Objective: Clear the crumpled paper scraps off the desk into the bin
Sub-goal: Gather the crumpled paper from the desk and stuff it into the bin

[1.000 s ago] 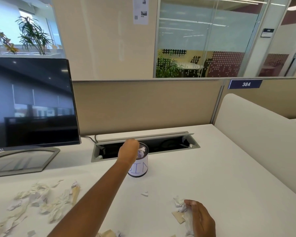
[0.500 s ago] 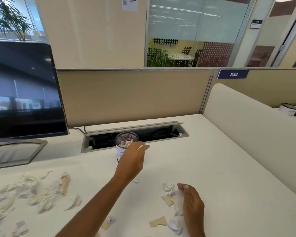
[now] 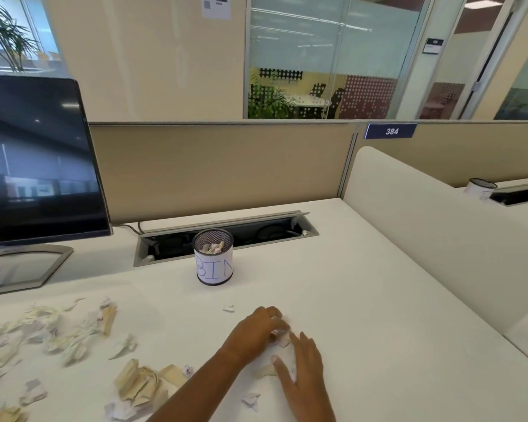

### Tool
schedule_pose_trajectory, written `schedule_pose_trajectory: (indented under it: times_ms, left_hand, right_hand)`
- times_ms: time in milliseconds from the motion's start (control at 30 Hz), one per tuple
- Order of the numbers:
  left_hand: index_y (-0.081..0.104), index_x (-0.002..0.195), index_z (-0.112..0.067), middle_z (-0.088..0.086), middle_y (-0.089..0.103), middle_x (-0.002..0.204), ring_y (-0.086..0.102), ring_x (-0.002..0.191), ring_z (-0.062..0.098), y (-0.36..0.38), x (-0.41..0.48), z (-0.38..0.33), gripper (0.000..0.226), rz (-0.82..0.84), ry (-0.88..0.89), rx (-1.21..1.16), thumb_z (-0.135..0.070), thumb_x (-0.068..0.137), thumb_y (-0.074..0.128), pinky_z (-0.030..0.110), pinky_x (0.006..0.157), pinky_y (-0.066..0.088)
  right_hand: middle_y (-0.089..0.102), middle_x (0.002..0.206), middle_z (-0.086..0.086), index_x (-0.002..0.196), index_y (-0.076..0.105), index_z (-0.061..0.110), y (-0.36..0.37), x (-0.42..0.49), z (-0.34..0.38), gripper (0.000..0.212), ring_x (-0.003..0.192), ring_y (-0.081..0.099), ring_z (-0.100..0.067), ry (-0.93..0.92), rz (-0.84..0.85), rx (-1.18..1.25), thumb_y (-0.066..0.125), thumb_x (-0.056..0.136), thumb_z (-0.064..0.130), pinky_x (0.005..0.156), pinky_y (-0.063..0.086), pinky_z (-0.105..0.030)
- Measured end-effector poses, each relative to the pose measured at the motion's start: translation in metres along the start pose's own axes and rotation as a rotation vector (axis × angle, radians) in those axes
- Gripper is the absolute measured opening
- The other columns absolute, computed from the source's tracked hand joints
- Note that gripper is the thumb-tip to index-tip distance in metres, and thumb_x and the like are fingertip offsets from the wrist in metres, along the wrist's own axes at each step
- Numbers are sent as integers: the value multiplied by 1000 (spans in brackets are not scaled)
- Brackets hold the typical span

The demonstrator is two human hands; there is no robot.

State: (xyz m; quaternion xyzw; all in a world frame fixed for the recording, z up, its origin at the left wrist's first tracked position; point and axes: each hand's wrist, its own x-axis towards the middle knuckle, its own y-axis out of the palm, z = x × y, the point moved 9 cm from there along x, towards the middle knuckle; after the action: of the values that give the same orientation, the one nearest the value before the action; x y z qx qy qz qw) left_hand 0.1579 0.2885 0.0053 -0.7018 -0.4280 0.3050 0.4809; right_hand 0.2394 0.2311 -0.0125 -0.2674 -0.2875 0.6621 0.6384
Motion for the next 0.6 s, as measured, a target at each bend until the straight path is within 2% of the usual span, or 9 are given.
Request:
schedule_pose_trajectory:
  times_ms: [67, 133, 200, 233, 267, 333, 367, 433, 600]
  left_hand:
    - [59, 120, -18, -2, 50, 131, 44, 120, 15, -2, -5, 5, 31, -45, -33, 11, -10, 92, 47, 30, 94, 42]
    - [60, 112, -14, 0, 54, 124, 47, 114, 16, -4, -10, 11, 26, -81, -70, 18, -9, 91, 46, 31, 89, 44]
    - [59, 109, -12, 2, 55, 119, 49, 110, 16, -6, -16, 17, 24, -109, -107, 24, -7, 91, 44, 29, 87, 45]
    - [59, 109, -12, 2, 55, 119, 49, 109, 15, -7, -18, 20, 23, -117, -123, 23, -7, 92, 43, 29, 87, 45]
    - [58, 109, -11, 3, 55, 120, 49, 109, 16, -7, -21, 24, 23, -122, -139, 20, -8, 93, 42, 30, 88, 45]
    - [57, 110, -10, 4, 55, 119, 50, 108, 17, -8, -27, 29, 22, -130, -172, 18, -9, 95, 41, 30, 89, 46]
    - [57, 109, -10, 4, 55, 119, 51, 108, 17, -9, -30, 32, 22, -137, -190, 17, -9, 95, 40, 30, 88, 46]
    - [57, 108, -10, 4, 55, 118, 51, 107, 18, -11, -34, 36, 22, -150, -225, 18, -8, 95, 39, 29, 87, 46]
    - [57, 109, -9, 6, 57, 117, 52, 107, 19, -13, -40, 48, 23, -163, -301, -21, -9, 95, 39, 27, 89, 44]
  right_hand:
    - [-11, 158, -2, 147, -2, 24, 14, -7, 7, 65, 147, -8, -22, -27, 29, -142, 34, 96, 43, 119, -1, -33]
    - [-5, 158, -15, 148, 13, 17, 20, -22, 28, 59, 147, 4, -23, -130, -24, -123, 27, 97, 44, 119, 4, -31]
    - [49, 131, -27, 108, 70, 10, 26, -32, 45, 72, 129, 46, -19, -214, 5, -259, 4, 99, 38, 105, 31, -23]
    - [68, 109, -14, 82, 78, 22, 24, -30, 54, 83, 117, 55, -19, -246, -50, -315, -2, 99, 33, 103, 36, -16]
    - [74, 98, -8, 75, 77, 29, 26, -30, 58, 78, 111, 58, -21, -255, -19, -313, 3, 101, 29, 99, 40, -11]
    - [73, 104, -11, 85, 77, 26, 26, -30, 59, 13, 112, 61, -25, -312, -41, -379, 64, 85, 27, 94, 42, -9]
    - [76, 96, -6, 78, 77, 25, 22, -28, 60, 33, 99, 69, -13, -324, -20, -393, 90, 49, 33, 83, 48, -6]
    - [76, 77, 12, 56, 74, 25, 30, -30, 52, 58, 71, 71, 3, -268, 97, -313, 91, 4, 46, 66, 49, -3]
    - [73, 66, 14, 53, 73, 20, 9, -18, 57, 46, 53, 66, 5, -263, 45, -162, 96, 13, 27, 53, 48, -5]
